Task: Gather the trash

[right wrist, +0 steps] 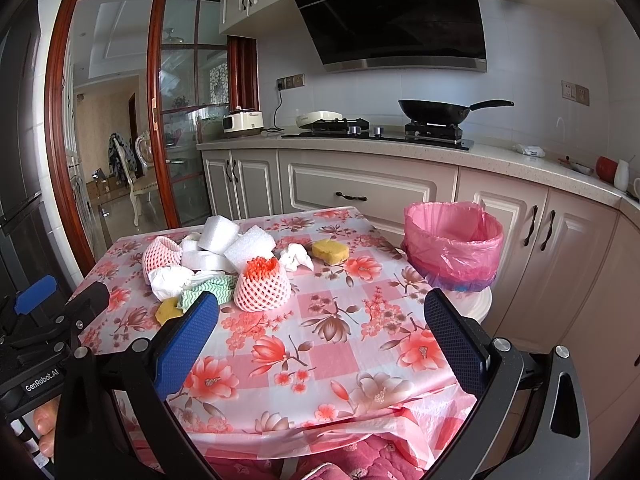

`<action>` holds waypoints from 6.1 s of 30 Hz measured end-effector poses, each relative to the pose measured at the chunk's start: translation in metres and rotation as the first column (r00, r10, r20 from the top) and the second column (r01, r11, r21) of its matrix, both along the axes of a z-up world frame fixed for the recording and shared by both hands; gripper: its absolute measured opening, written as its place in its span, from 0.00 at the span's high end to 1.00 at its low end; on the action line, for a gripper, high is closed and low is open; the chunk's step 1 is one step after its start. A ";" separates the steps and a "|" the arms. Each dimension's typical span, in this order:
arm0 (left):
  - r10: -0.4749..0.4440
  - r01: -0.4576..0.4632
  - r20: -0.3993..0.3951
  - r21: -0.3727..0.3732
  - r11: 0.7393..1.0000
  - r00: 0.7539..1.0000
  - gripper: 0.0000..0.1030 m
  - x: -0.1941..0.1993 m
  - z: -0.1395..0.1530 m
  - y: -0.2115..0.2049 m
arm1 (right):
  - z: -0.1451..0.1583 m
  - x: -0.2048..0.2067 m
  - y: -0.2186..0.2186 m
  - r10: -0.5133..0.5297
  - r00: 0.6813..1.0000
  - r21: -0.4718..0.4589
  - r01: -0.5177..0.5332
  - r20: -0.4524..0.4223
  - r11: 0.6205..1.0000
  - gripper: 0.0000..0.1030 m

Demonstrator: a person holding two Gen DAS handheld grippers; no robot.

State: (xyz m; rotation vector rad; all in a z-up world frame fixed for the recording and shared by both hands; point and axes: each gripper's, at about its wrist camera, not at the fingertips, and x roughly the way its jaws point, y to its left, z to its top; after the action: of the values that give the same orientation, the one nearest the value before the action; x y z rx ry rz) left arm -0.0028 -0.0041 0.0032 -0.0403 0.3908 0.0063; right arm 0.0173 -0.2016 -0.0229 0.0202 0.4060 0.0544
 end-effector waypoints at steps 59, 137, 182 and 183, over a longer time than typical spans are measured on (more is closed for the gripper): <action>-0.067 0.057 -0.462 -0.034 0.998 0.884 0.37 0.206 -0.152 0.069 | -0.118 0.265 0.085 0.287 0.846 0.067 -0.288 -0.449 0.955 0.48; -0.243 0.251 -0.160 0.032 0.968 0.957 0.18 0.175 -0.064 -0.046 | -0.072 0.179 -0.057 0.127 0.965 0.253 -0.066 -0.229 0.965 0.55; -0.514 0.521 -0.136 0.014 0.854 0.847 0.96 0.272 -0.042 -0.180 | -0.026 0.196 -0.161 -0.063 0.993 0.180 0.080 -0.099 0.980 0.55; -0.527 0.533 -0.126 0.016 0.846 0.841 0.96 0.277 -0.038 -0.189 | -0.025 0.198 -0.165 -0.072 0.993 0.169 0.087 -0.097 0.982 0.55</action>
State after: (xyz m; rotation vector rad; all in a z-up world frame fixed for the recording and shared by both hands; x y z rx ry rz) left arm 0.2737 -0.1928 -0.0347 0.1214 0.5103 -0.5361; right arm 0.2157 -0.3669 -0.0474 0.2106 0.4895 0.0095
